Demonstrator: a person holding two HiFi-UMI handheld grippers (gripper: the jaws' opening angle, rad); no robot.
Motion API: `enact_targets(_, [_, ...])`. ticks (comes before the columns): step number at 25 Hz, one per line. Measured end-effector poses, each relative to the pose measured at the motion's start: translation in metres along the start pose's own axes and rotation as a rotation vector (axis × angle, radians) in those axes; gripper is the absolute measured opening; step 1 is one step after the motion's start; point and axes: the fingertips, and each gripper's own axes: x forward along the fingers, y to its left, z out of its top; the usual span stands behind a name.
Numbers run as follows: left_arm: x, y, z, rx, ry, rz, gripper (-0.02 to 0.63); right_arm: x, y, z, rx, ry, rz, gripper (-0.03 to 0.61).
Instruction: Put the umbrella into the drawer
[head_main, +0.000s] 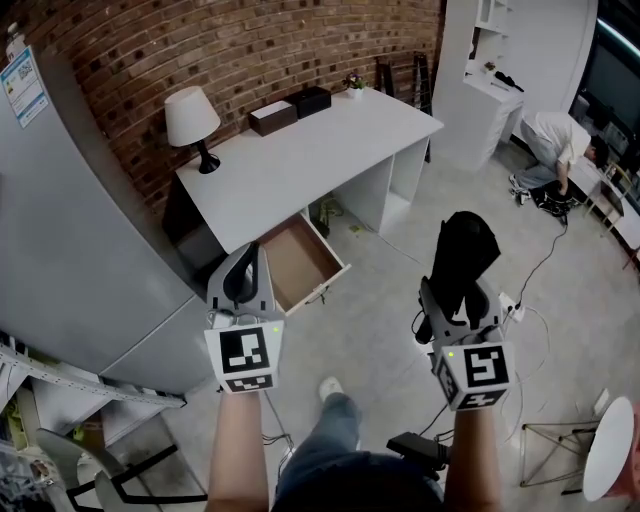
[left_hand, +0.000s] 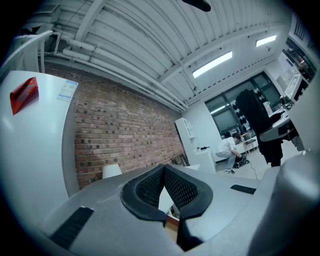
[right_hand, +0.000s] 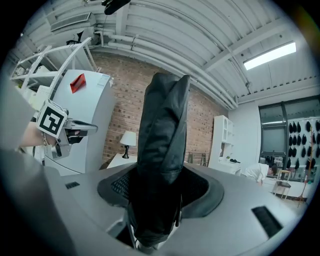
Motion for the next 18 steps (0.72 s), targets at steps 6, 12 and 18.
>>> enact_targets(6, [0.05, 0.04, -0.019, -0.028, 0.01, 0.055, 0.001, 0.076, 0.001, 0.005, -0.049, 0.021, 0.062, 0.233])
enact_targets(12, [0.091, 0.091, -0.052, -0.057, 0.052, 0.131, 0.002, 0.154, 0.013, 0.01, -0.059, 0.045, 0.123, 0.233])
enact_targets(18, [0.106, 0.141, -0.09, -0.068, 0.12, 0.198, 0.002, 0.221, 0.054, 0.007, -0.069, 0.083, 0.222, 0.233])
